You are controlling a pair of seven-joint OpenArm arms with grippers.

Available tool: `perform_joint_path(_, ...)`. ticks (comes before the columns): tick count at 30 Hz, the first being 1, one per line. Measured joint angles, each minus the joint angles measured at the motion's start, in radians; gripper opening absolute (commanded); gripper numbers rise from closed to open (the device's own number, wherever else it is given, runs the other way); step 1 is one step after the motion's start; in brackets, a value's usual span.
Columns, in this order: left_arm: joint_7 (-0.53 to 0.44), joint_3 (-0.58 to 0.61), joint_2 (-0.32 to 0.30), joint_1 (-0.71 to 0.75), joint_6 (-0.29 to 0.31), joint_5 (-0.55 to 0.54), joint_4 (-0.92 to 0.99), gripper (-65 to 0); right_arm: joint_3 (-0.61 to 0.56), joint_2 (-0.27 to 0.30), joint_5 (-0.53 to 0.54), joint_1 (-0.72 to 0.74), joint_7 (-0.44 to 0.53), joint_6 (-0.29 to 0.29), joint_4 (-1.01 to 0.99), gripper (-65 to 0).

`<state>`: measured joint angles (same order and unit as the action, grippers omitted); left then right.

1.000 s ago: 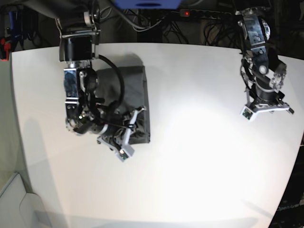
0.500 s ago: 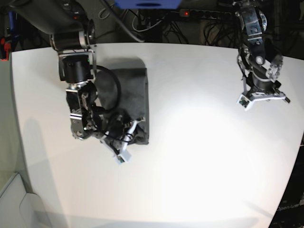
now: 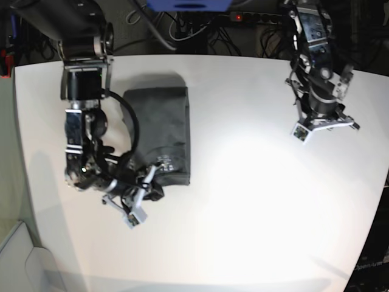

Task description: Layout the t-shirt on the table in an organized manner, then fold the t-shirt properly

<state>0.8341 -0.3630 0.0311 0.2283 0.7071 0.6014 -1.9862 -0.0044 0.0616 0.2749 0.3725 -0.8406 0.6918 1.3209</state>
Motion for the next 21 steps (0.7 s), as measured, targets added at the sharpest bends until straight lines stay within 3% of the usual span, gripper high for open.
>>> perform_joint_path(3, 0.004, -0.001, 0.053, 0.040, 0.002, -0.009, -0.001, -56.5, 0.006, 0.046, -0.012, -0.130, -0.049, -0.006, 0.212, -65.0)
perform_joint_path(5, 0.006, -0.002, 0.073, 0.060, -0.004, -0.010, -0.001, -64.8, 0.003, 0.074, -0.003, -0.219, -0.061, 0.003, 0.353, -65.0)
perform_joint_path(10, 0.005, -0.005, 0.070, 0.137, -0.005, -0.116, -0.008, -65.0, 0.029, 0.146, 0.010, -0.426, -0.062, 0.006, 0.619, -65.0)
perform_joint_path(14, 0.003, -0.057, 0.072, 0.177, -0.005, -0.207, -0.009, -65.0, 0.129, 0.149, -0.001, -0.554, -0.077, 0.009, 0.651, -65.0)
perform_joint_path(21, -0.003, -0.085, 0.066, 0.313, -0.005, -0.384, -0.010, -65.0, 0.328, 0.148, 0.002, -0.722, -0.013, 0.008, 0.650, -65.0)
